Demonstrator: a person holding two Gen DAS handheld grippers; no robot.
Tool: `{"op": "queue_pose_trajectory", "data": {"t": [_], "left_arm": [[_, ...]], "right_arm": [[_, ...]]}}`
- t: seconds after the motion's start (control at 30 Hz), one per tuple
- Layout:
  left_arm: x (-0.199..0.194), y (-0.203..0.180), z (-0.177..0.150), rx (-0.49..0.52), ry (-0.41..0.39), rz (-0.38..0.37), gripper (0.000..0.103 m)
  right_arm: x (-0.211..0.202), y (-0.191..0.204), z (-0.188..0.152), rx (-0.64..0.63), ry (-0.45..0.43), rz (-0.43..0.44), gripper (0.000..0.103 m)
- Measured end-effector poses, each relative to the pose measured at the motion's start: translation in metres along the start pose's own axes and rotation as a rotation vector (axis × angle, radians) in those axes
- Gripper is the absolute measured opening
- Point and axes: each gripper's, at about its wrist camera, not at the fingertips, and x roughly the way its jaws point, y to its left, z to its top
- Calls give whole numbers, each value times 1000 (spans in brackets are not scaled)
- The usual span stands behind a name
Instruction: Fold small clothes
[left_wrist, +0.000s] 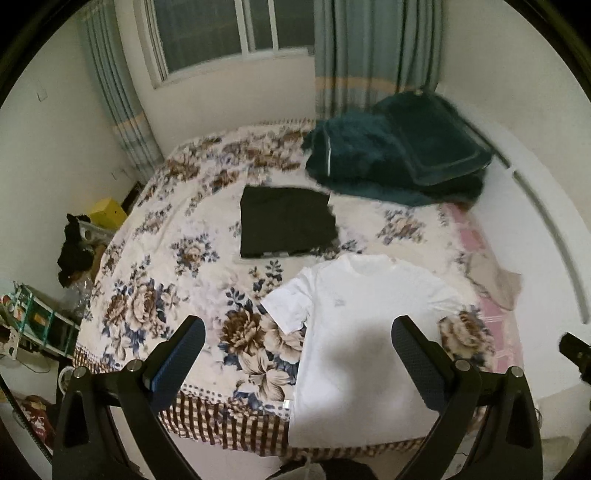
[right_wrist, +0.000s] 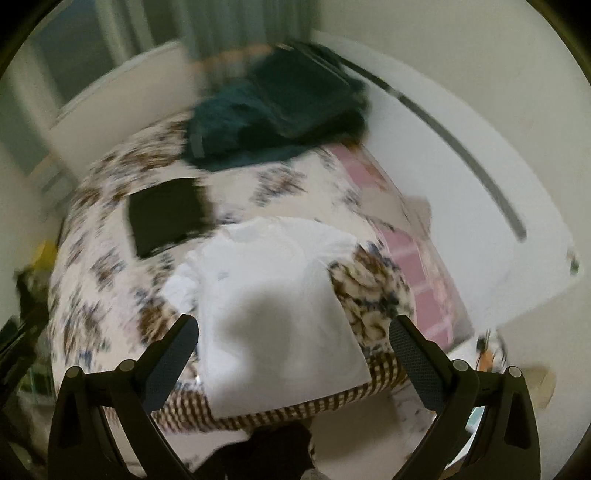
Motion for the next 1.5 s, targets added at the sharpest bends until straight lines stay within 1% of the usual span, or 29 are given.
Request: {"op": "queue_pose_trajectory", "data": {"t": [0.1, 0.2, 0.23, 0.27, 0.3, 0.33, 0.37, 0.43, 0.53, 0.57, 0.67, 0.73, 0.8, 0.83, 0.93, 1.0, 1.03, 1.07, 1.17, 1.2, 1.23, 1.27, 1.3, 1.33, 1.37, 1.4, 1.43, 1.47, 1.5], "left_arm": [[68, -11, -3, -12, 57, 33, 103], [143, -27, -10, -38, 114, 74, 103], [174, -33, -13, -47, 135, 88, 103], [196, -37, -17, -52, 150, 106, 103], [221, -41, -20, -56, 174, 131, 103], [248, -44, -25, -65, 203, 148, 103], [274, -46, -31, -81, 231, 161, 103], [323, -51, -43, -115, 297, 182, 103], [375, -59, -60, -142, 362, 197, 103], [388, -61, -66, -146, 378, 207, 103], [425, -66, -81, -159, 419, 222, 103], [444, -68, -88, -174, 440, 219, 103], [454, -66, -94, -188, 446, 210, 103], [458, -69, -94, -191, 451, 206, 103], [463, -68, -97, -198, 435, 195, 103], [460, -61, -100, -194, 417, 191, 103], [459, -58, -99, -194, 407, 192, 103], [456, -53, -100, -194, 397, 195, 103], [446, -33, -106, -192, 373, 210, 103], [444, -25, -109, -192, 368, 215, 103], [441, -17, -113, -192, 366, 218, 103], [439, -8, -117, -190, 367, 227, 103], [437, 0, -122, -189, 370, 239, 103], [435, 11, -127, -189, 373, 252, 103], [433, 20, -133, -190, 379, 265, 103], [431, 30, -139, -195, 387, 277, 103], [429, 43, -146, -212, 397, 285, 103], [428, 52, -151, -225, 403, 290, 103], [428, 61, -156, -239, 412, 297, 103]], "right_arm": [[95, -46, 16, 129, 63, -9, 103], [202, -96, 30, 255, 125, 2, 102], [246, -115, 37, 314, 144, 26, 91], [280, -132, 37, 357, 155, 45, 76], [317, -150, 39, 414, 181, 64, 68], [356, -170, 39, 489, 205, 102, 57], [395, -186, 38, 564, 227, 150, 55], [469, -213, 33, 708, 268, 228, 56], [560, -233, 15, 921, 326, 338, 56], [589, -237, 8, 1002, 337, 394, 59], [641, -239, -7, 1159, 318, 491, 59], [664, -236, -10, 1210, 264, 533, 58], [671, -230, -7, 1204, 196, 516, 31], [672, -225, -2, 1178, 179, 483, 6], [657, -204, 21, 1043, 104, 410, 5], [640, -178, 44, 904, 66, 375, 5], [629, -152, 59, 782, 44, 358, 4], [615, -132, 74, 708, 38, 356, 4], [594, -36, 102, 388, 41, 377, 4], [592, -1, 104, 282, 67, 384, 4], [596, 37, 101, 180, 123, 398, 5], [605, 70, 97, 97, 206, 424, 5], [614, 92, 90, 57, 280, 443, 6], [620, 108, 84, 38, 339, 468, 12], [622, 111, 79, 51, 357, 486, 26], [618, 110, 77, 85, 348, 492, 36], [613, 103, 78, 144, 322, 493, 51], [609, 95, 80, 184, 298, 477, 56], [606, 90, 76, 211, 281, 451, 56]]}}
